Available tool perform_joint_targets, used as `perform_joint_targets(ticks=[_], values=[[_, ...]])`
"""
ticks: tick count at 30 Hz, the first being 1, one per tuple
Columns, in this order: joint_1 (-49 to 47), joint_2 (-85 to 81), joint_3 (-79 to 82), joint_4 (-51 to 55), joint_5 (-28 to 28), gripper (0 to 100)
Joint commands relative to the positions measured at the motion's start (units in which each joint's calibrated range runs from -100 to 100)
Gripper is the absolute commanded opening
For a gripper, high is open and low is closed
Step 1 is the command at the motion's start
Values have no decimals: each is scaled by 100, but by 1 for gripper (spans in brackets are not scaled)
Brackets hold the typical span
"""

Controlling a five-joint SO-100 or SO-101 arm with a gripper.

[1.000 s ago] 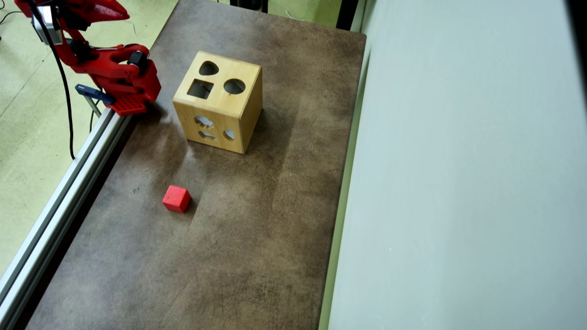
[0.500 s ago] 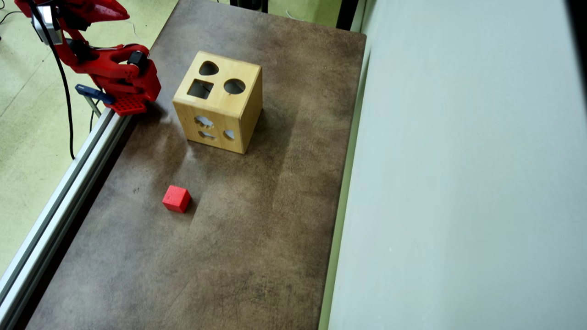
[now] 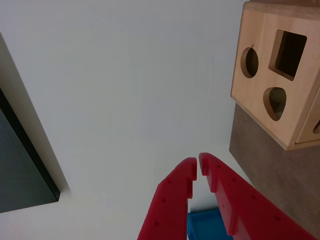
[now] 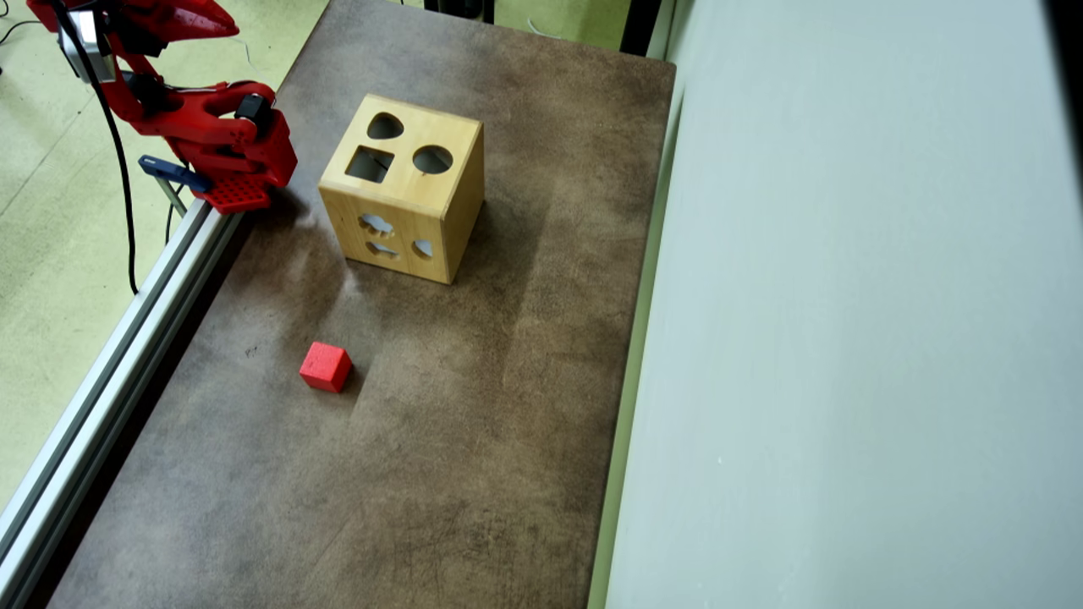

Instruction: Pick and place the red cube on the square hole

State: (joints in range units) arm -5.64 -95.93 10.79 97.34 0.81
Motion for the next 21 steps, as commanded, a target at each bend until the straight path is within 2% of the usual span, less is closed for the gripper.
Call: perform_joint_targets(ticks=[1, 21], values=[[-8, 26, 12, 41, -10, 2], [74, 196, 21, 41, -49, 2]])
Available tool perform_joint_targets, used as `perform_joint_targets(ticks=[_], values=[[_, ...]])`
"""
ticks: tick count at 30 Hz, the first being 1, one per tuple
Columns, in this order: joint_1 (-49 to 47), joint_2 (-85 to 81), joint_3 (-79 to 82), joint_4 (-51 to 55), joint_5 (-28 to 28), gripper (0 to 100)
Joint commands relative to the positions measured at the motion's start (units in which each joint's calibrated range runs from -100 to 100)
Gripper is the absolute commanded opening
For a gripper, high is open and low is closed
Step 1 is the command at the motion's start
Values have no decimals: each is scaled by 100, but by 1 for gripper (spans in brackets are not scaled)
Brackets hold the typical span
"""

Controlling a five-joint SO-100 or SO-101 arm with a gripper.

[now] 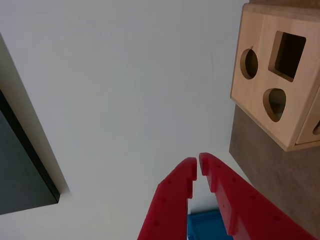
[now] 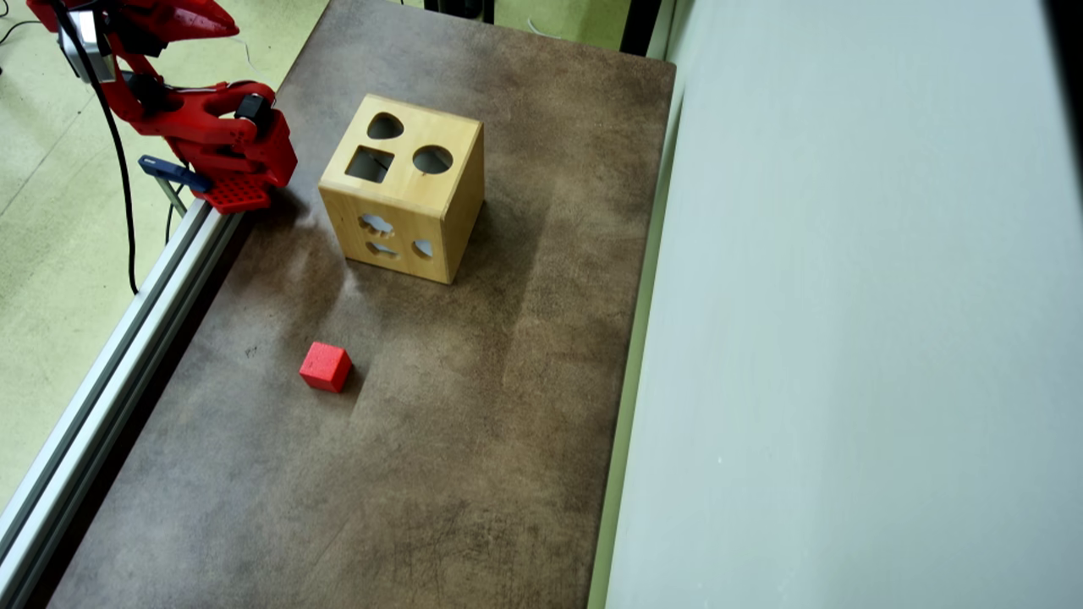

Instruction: Pick and place the red cube on the square hole

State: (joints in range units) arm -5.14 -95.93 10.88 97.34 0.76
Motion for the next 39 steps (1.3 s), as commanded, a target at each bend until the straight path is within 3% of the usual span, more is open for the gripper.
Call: perform_joint_targets(ticks=[1, 9, 18, 27, 39], values=[[23, 281, 12, 41, -44, 2], [165, 2014, -1034, 9, -5, 2], [2282, 4748, -3029, -23, -5, 2], [4125, 6472, -3083, -31, 0, 2], [4533, 8026, -2984, -39, -5, 2]])
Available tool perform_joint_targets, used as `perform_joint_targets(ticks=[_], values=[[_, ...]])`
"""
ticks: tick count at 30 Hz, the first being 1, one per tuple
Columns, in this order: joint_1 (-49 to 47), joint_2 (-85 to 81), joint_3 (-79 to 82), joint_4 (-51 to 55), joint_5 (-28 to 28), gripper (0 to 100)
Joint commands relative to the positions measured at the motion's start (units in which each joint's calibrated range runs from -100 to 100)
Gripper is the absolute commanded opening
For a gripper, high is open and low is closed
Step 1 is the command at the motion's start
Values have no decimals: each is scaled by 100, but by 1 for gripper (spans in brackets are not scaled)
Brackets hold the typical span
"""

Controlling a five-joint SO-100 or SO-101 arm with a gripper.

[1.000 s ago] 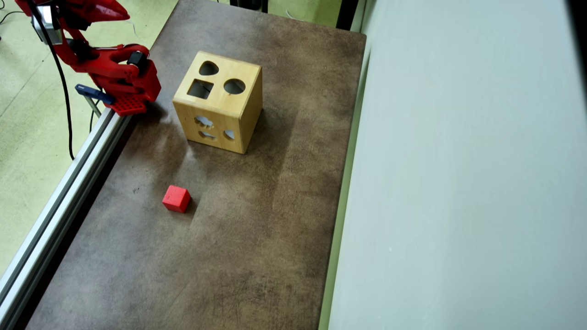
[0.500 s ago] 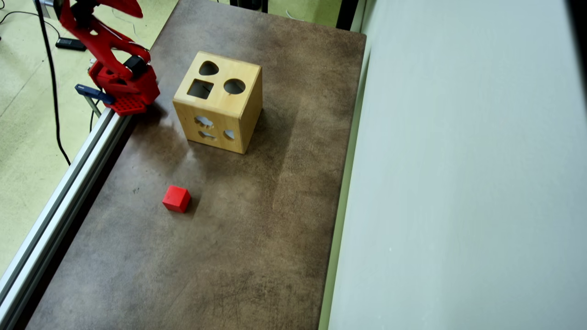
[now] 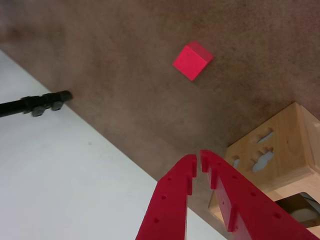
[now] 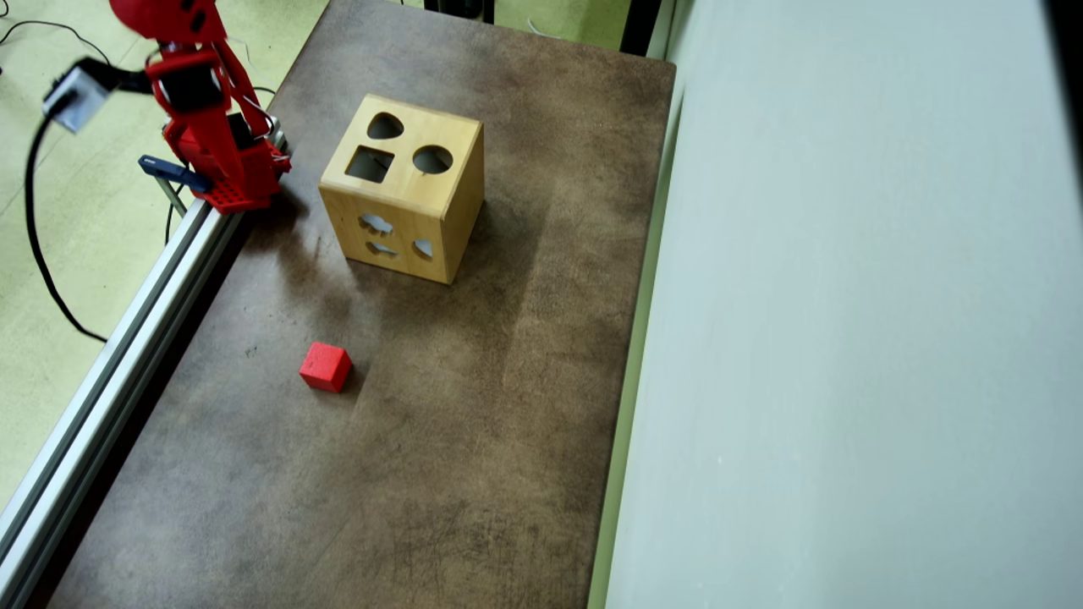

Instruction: Pick and place the red cube on the square hole

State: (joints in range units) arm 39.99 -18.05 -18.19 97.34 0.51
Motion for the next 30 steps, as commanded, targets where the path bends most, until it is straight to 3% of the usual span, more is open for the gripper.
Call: perform_joint_targets(ticks=[1, 14, 23, 30], values=[[20, 340, -68, -39, 15, 2], [-54, 1690, 612, -144, -44, 2], [13, 1869, 1632, -2363, -620, 2], [-54, 1886, 1828, -2621, -947, 2]])
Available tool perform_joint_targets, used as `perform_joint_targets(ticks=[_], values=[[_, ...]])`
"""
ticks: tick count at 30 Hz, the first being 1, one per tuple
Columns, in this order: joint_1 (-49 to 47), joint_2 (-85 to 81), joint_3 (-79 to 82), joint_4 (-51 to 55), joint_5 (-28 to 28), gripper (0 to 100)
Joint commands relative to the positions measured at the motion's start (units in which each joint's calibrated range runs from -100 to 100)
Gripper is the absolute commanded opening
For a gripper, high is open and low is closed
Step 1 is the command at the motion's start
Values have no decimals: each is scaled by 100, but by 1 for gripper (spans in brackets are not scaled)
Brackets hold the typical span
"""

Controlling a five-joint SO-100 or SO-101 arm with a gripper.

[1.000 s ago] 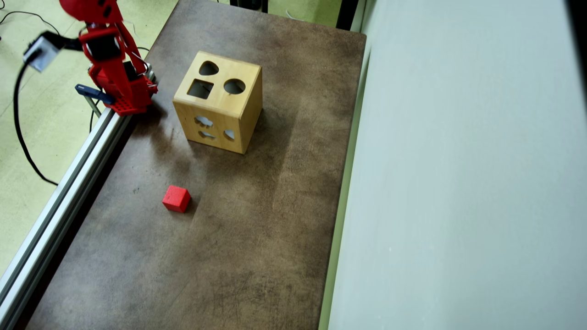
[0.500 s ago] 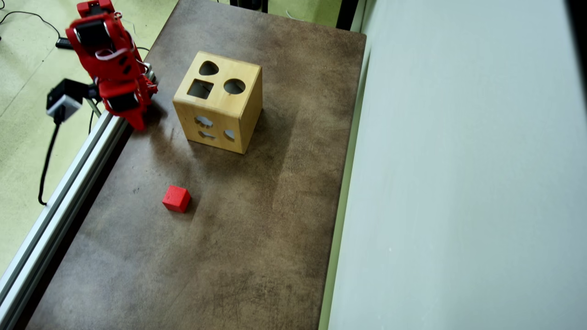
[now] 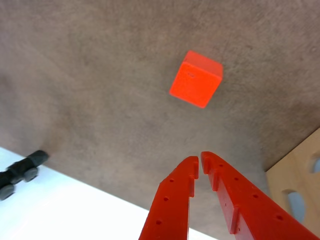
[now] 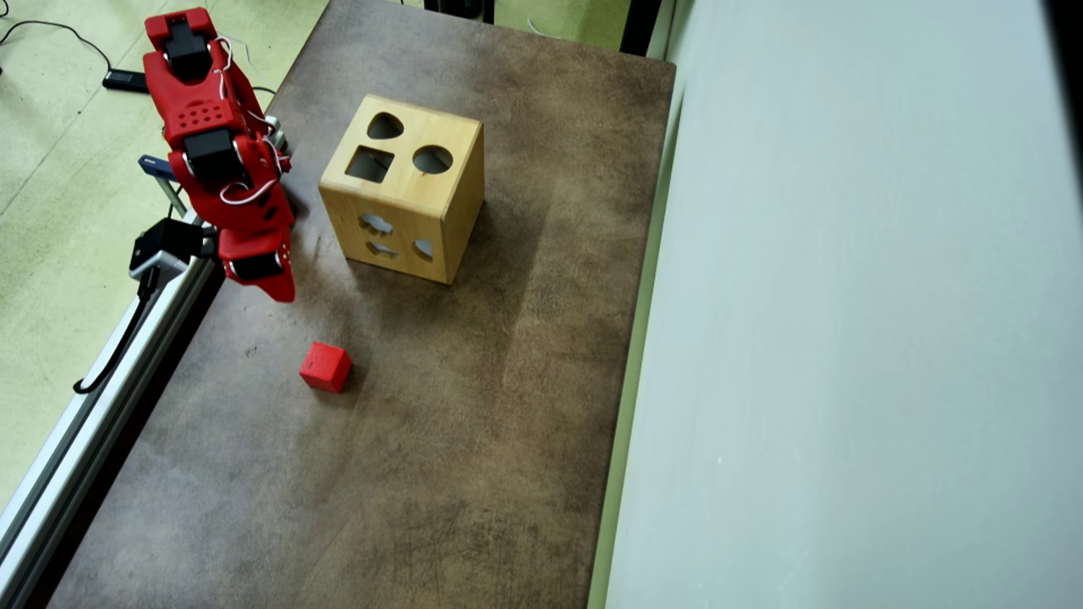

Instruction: Pick and place the red cube on the square hole

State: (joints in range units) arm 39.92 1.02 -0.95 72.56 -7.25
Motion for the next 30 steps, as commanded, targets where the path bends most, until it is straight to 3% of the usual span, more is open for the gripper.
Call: perform_joint_targets(ticks=[1, 30], values=[[-47, -21, 211, -143, -259, 2], [-40, 183, 739, -62, -620, 3]])
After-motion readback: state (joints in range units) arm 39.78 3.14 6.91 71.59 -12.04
